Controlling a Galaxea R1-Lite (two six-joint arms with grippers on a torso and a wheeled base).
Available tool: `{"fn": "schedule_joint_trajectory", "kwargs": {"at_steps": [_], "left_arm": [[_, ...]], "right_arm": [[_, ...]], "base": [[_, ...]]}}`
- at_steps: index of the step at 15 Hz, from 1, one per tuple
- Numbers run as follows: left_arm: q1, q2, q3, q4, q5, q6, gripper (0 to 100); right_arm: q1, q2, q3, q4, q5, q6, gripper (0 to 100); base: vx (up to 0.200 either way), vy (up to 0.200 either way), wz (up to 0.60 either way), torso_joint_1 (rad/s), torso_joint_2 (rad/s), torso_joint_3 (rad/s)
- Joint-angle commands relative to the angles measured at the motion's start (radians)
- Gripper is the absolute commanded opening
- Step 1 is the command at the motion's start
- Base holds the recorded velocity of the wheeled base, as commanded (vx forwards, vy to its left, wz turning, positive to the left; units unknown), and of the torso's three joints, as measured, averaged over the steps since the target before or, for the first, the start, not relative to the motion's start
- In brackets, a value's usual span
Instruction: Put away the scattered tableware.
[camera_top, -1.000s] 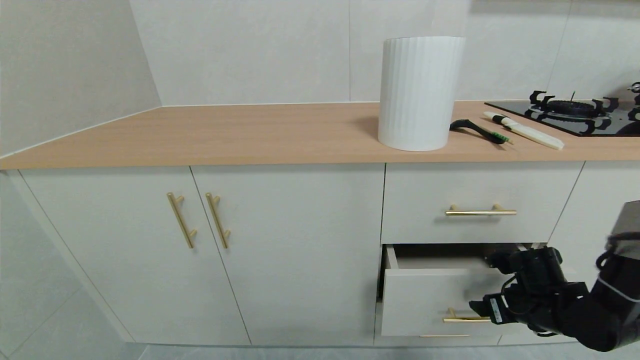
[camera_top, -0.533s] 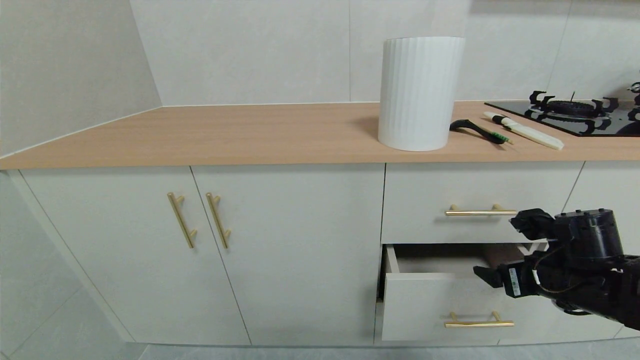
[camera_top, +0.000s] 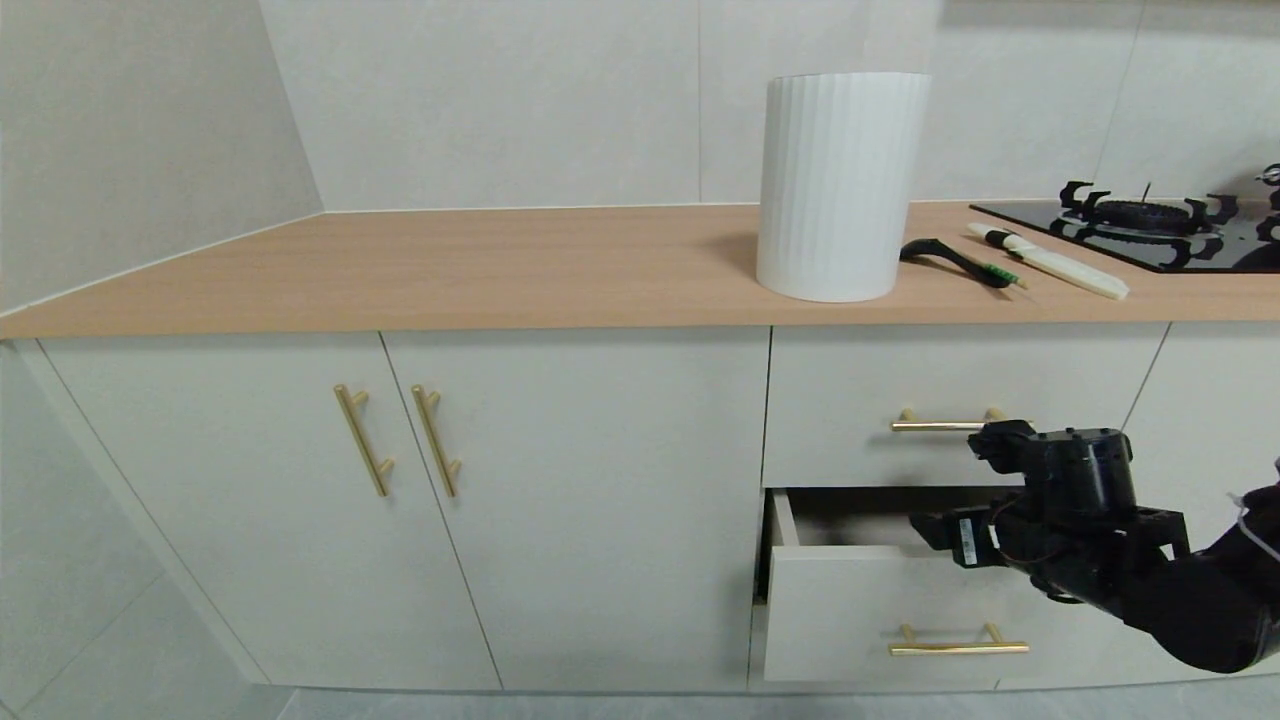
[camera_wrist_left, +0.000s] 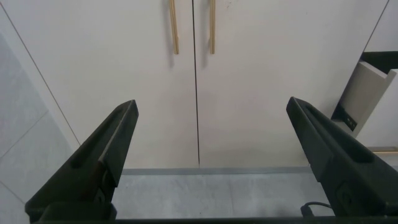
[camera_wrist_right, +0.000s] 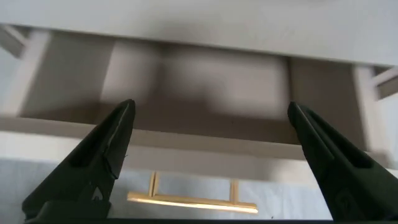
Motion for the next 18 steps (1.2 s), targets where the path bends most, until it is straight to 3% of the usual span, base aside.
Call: {"fn": "schedule_joint_trajectory", "kwargs": {"at_steps": [1,4,18], "left_arm": [[0.0,0.0,0.0,0.0,0.0,0.0,100],[0.0,0.0,0.0,0.0,0.0,0.0,100],[0.0,0.0,0.0,0.0,0.0,0.0,100]], "right_arm": [[0.0,0.052,-0.008,-0.001,-0.001,-0.001,100],[0.0,0.049,0.0,0.012,0.001,-0.002,100],[0.028,-0.256,-0.023,0.625,0.074,-0.13,100]], "base": [[0.0,0.0,0.0,0.0,0.0,0.0],[0.0,0.0,0.0,0.0,0.0,0.0],[0.0,0.0,0.0,0.0,0.0,0.0]]}}
